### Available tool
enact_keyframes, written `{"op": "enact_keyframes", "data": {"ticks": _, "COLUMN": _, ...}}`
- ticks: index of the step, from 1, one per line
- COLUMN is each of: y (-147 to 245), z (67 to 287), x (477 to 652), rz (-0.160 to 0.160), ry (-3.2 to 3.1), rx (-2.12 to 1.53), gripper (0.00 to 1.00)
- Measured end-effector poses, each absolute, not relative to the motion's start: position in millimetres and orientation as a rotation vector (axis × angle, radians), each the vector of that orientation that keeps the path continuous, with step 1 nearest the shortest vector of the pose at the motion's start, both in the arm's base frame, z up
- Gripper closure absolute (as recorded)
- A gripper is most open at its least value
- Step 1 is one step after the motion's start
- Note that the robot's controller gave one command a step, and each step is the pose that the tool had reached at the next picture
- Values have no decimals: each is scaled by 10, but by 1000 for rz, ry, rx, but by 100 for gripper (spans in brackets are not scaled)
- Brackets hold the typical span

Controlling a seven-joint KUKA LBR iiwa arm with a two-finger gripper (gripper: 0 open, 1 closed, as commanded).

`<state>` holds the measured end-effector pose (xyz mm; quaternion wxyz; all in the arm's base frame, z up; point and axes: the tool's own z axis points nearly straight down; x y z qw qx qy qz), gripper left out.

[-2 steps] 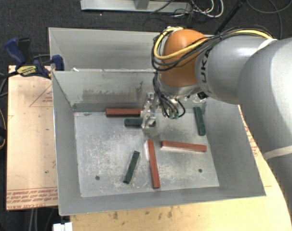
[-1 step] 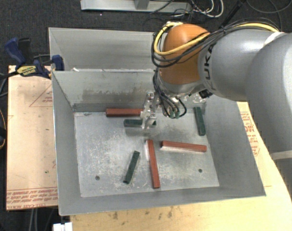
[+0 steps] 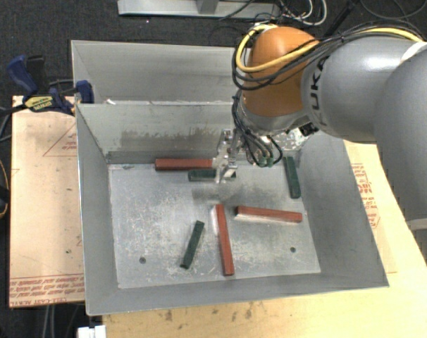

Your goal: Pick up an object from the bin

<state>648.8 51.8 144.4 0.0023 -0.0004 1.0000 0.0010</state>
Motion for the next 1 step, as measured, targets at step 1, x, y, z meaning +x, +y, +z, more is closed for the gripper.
{"op": "enact_keyframes", "data": {"ticks": 1, "y": 687, "z": 2432, "x": 6431, "rz": 2, "ry": 3138, "rx": 44, "gripper": 100}}
